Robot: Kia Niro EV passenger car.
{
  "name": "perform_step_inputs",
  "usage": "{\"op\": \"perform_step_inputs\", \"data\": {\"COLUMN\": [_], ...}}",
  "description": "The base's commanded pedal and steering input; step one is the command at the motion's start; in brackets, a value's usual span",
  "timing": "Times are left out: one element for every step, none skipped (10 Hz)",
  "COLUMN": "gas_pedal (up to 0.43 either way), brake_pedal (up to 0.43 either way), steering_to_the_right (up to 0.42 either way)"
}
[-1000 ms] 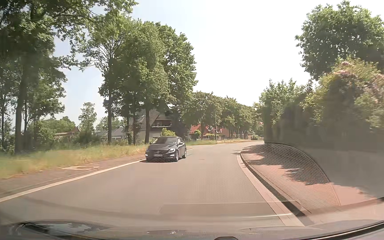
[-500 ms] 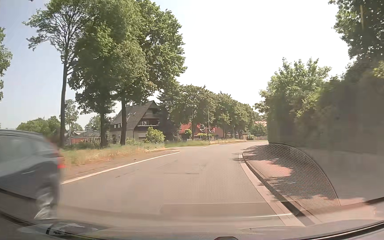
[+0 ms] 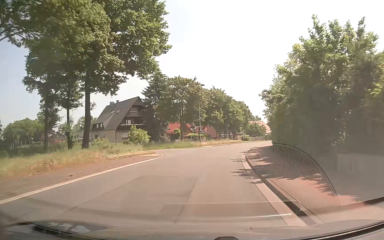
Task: Follow the waypoints while adhering to traffic rules and regulations
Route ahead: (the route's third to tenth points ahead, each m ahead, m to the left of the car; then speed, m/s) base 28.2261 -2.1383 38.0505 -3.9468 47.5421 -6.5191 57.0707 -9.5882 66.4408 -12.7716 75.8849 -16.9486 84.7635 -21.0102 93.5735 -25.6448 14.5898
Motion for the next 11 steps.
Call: {"op": "perform_step_inputs", "data": {"gas_pedal": [0.138, 0.138, 0.138, 0.138, 0.138, 0.138, 0.138, 0.138, 0.138, 0.138, 0.138], "brake_pedal": [0.000, 0.000, 0.000, 0.000, 0.000, 0.000, 0.000, 0.000, 0.000, 0.000, 0.000], "steering_to_the_right": [0.025, 0.026, 0.026, 0.027, 0.027, 0.027, 0.028, 0.031, 0.031, 0.031, 0.031]}}
